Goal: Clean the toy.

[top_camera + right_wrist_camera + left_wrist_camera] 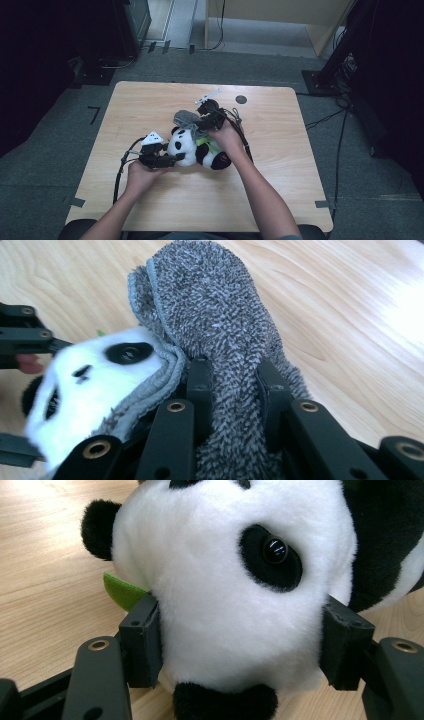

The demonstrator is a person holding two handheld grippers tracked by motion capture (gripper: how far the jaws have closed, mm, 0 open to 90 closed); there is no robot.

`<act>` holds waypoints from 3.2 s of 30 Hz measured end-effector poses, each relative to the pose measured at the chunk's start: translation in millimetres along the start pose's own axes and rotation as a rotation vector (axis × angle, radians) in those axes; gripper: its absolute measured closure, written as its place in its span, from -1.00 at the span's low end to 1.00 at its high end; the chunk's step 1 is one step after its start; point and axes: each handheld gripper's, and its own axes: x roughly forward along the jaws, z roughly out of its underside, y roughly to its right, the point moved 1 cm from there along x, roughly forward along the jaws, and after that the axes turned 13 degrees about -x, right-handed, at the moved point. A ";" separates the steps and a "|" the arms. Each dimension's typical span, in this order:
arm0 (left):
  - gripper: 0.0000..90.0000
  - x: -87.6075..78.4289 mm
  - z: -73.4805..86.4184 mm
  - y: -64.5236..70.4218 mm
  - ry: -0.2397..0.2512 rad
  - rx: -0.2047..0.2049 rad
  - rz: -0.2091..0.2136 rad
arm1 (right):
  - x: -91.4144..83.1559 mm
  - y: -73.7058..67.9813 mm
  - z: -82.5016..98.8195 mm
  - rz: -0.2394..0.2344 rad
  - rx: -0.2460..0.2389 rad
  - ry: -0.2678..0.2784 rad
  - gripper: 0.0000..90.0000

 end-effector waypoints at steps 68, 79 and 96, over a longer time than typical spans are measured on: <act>-0.32 0.4 1.5 -0.7 -0.006 0.012 0.014 | -33.5 17.7 8.8 0.075 0.028 0.023 0.63; -0.35 0.8 2.3 -1.3 0.010 0.007 0.024 | -66.5 5.7 -7.3 0.020 0.041 0.143 0.61; -0.37 0.4 2.5 -0.9 0.007 0.005 0.022 | -13.0 -52.0 -17.1 -0.129 -0.072 0.051 0.48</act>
